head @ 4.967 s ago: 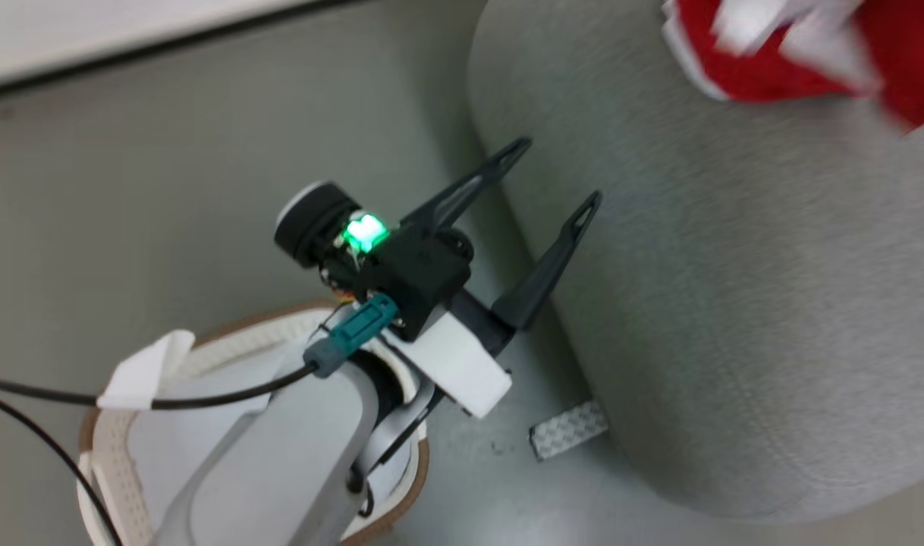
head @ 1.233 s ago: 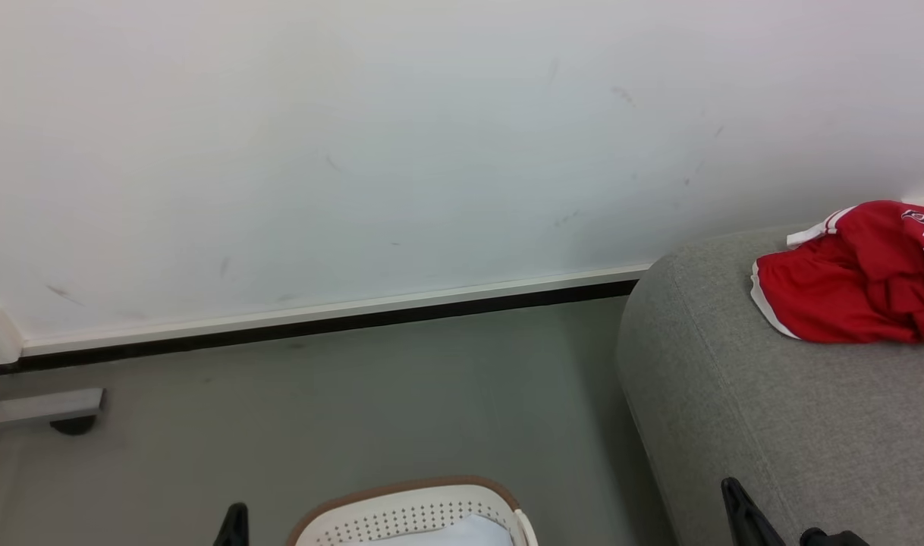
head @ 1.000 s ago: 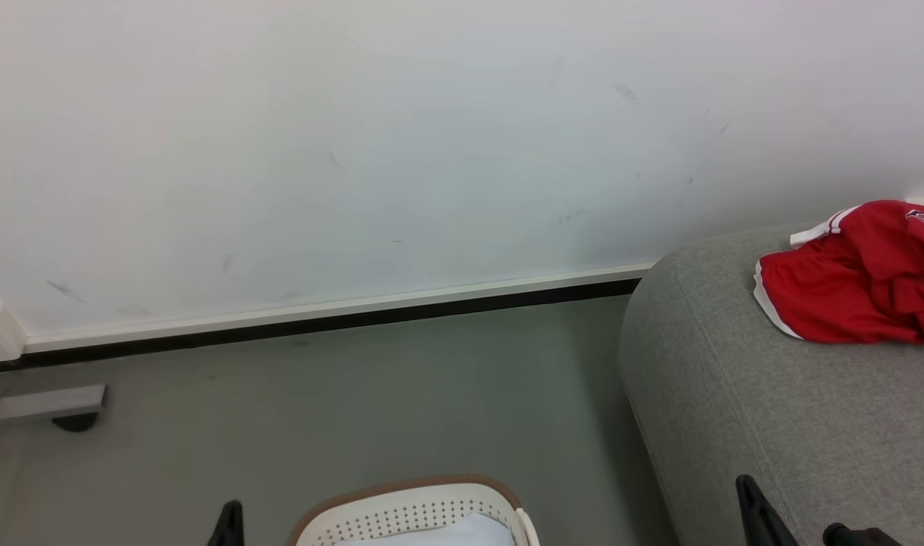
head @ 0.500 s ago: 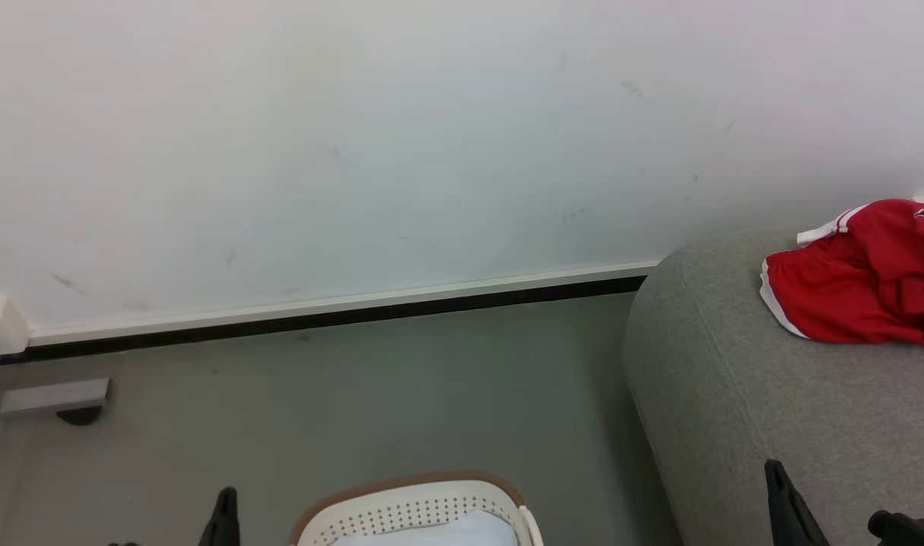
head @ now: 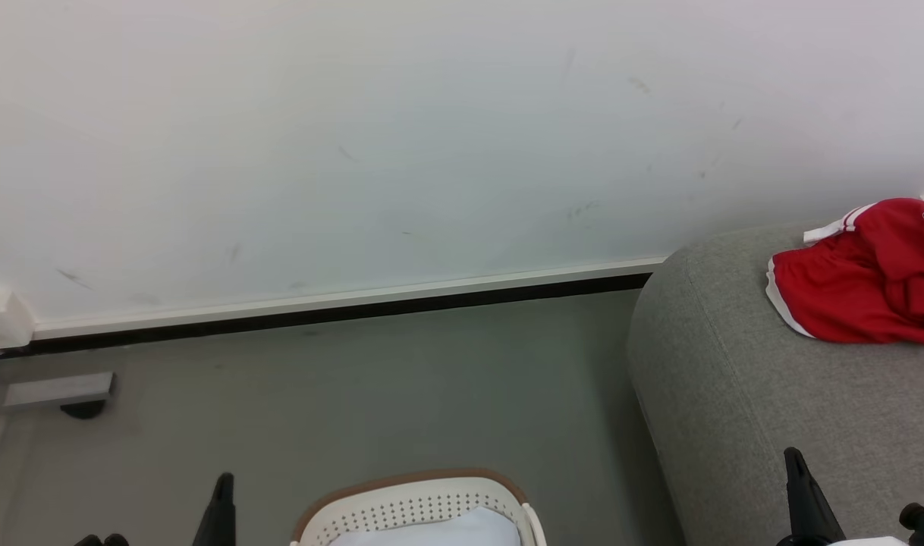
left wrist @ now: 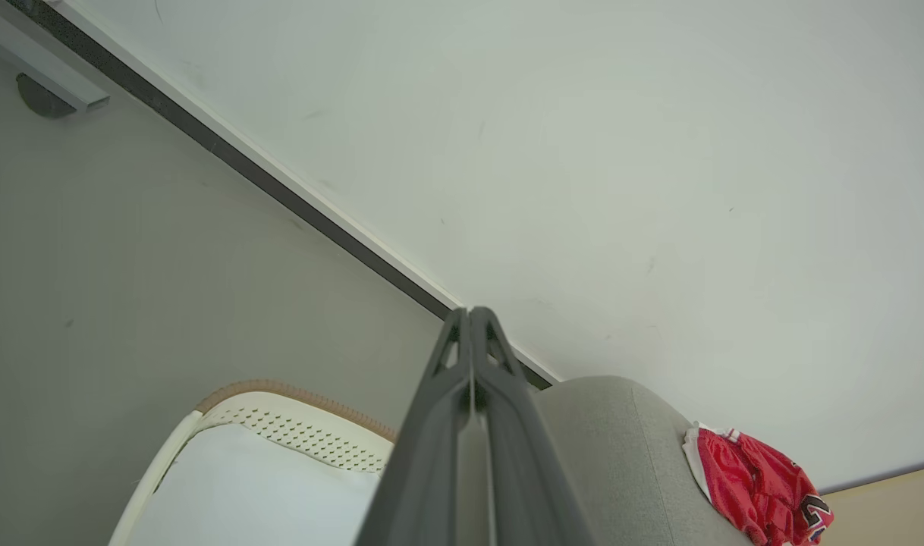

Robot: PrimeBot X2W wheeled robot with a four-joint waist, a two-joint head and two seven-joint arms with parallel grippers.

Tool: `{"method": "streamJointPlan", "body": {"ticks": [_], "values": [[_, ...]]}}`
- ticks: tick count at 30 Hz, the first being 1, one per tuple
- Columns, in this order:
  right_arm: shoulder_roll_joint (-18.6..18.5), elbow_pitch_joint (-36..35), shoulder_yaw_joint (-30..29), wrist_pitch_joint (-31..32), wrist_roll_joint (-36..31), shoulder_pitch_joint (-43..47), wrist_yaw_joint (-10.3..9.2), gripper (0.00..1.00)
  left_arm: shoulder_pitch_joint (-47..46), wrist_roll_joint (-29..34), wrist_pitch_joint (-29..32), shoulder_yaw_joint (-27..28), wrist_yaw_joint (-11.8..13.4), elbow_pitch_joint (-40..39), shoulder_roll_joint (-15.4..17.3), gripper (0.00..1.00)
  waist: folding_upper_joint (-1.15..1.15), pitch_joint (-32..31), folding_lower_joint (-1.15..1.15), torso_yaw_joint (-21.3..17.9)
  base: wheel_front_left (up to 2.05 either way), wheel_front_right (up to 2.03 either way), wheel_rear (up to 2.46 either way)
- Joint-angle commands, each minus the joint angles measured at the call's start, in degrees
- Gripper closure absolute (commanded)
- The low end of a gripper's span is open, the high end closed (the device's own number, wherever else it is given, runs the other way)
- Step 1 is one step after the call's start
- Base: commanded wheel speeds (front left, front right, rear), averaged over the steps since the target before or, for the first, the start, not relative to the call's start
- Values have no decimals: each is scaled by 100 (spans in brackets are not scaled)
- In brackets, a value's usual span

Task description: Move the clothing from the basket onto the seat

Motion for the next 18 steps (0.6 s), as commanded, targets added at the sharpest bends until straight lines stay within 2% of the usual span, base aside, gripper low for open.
{"method": "streamJointPlan", "body": {"ticks": [1, 18], "values": [[-40, -105, -53, 47, 214, -137, -5, 100, -152, -209, 33, 56, -40, -34, 17, 100, 0, 4, -1, 5, 0, 0, 0], [-52, -189, -244, 341, 1398, -218, -6, 100, -349, -1307, 343, 215, -180, 40, -33, 100, 0, 52, -1, 62, 0, 0, 0]]}}
